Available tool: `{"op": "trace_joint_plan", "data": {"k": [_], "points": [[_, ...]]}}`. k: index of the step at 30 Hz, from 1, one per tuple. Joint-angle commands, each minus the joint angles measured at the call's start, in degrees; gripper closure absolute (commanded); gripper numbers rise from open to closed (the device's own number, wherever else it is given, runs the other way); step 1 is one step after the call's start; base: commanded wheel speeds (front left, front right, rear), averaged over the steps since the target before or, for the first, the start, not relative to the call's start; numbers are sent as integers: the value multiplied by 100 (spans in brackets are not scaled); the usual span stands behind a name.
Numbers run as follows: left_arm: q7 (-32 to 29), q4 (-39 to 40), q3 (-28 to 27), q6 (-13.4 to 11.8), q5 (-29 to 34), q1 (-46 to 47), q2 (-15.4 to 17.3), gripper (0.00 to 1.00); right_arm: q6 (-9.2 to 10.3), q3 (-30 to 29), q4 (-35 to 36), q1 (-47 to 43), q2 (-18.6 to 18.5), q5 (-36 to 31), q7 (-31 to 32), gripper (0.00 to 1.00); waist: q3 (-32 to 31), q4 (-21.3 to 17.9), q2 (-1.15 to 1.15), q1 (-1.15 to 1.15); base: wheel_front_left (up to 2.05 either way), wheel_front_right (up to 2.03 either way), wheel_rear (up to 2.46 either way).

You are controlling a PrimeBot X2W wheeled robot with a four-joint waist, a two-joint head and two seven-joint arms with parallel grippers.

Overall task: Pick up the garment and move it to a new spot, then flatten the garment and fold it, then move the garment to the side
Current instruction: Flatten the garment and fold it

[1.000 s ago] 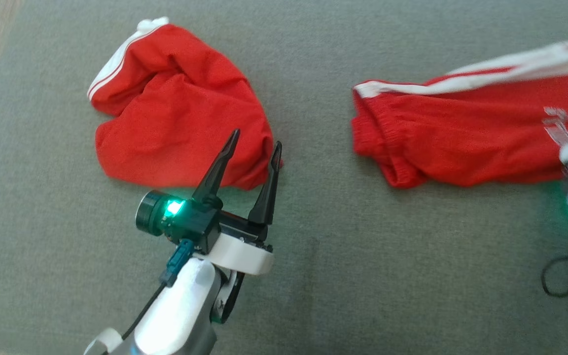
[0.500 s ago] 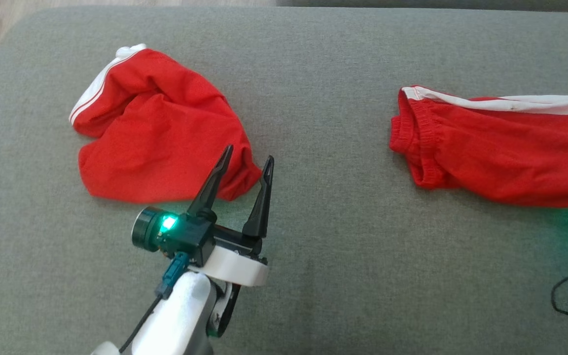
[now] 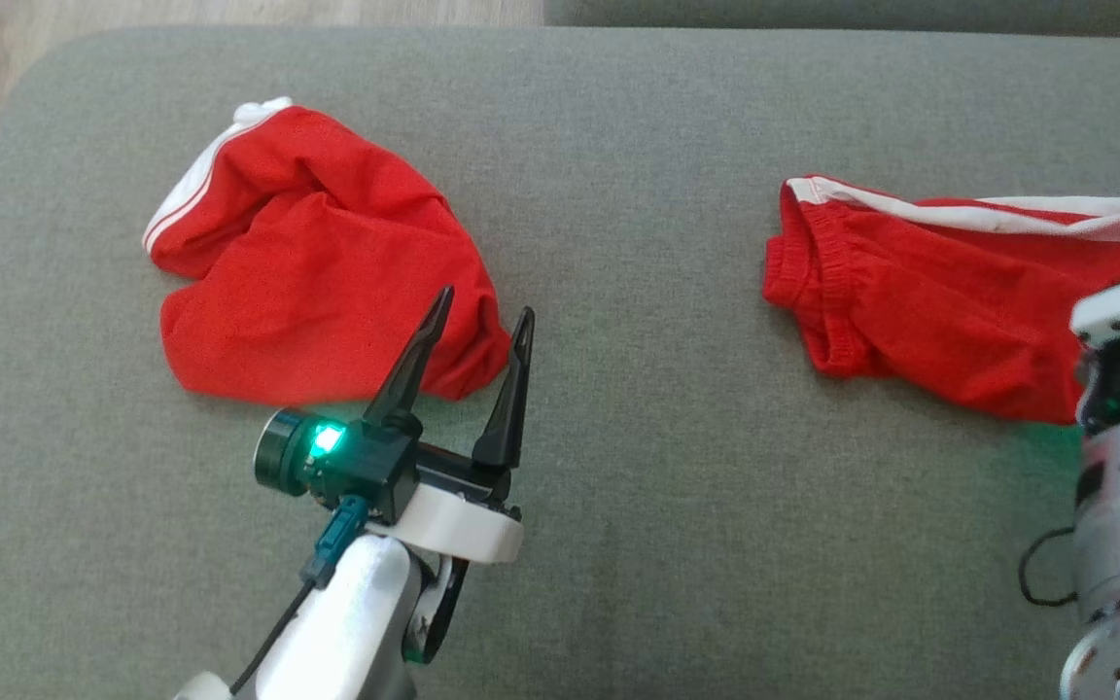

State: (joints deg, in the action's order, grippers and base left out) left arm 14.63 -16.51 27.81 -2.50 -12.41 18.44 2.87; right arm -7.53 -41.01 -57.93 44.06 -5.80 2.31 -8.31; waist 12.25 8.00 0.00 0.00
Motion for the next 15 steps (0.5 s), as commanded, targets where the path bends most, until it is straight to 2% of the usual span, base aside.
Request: {"op": "trace_joint_plan", "data": {"k": [1, 8, 13, 15], "points": [[37, 140, -215, 9, 60, 30, 9, 0, 4, 502, 262, 127, 60, 271, -111, 100, -70, 7, 0, 0, 0, 0, 0], [37, 79, -245, 14, 49, -33, 9, 0, 4, 2199, 860, -318, 167, 1559, -110, 100, -250, 28, 0, 0, 0, 0, 0], [37, 55, -308, 0, 29, -43, 40, 0, 4, 3370, 1503, -817, -16, 2428, 6, 100, -330, 102, 0, 0, 0, 0, 0], [37, 51, -316, 0, 25, -45, 49, 0, 4, 3558, 1615, -909, -68, 2596, 24, 100, -346, 124, 0, 0, 0, 0, 0]]}}
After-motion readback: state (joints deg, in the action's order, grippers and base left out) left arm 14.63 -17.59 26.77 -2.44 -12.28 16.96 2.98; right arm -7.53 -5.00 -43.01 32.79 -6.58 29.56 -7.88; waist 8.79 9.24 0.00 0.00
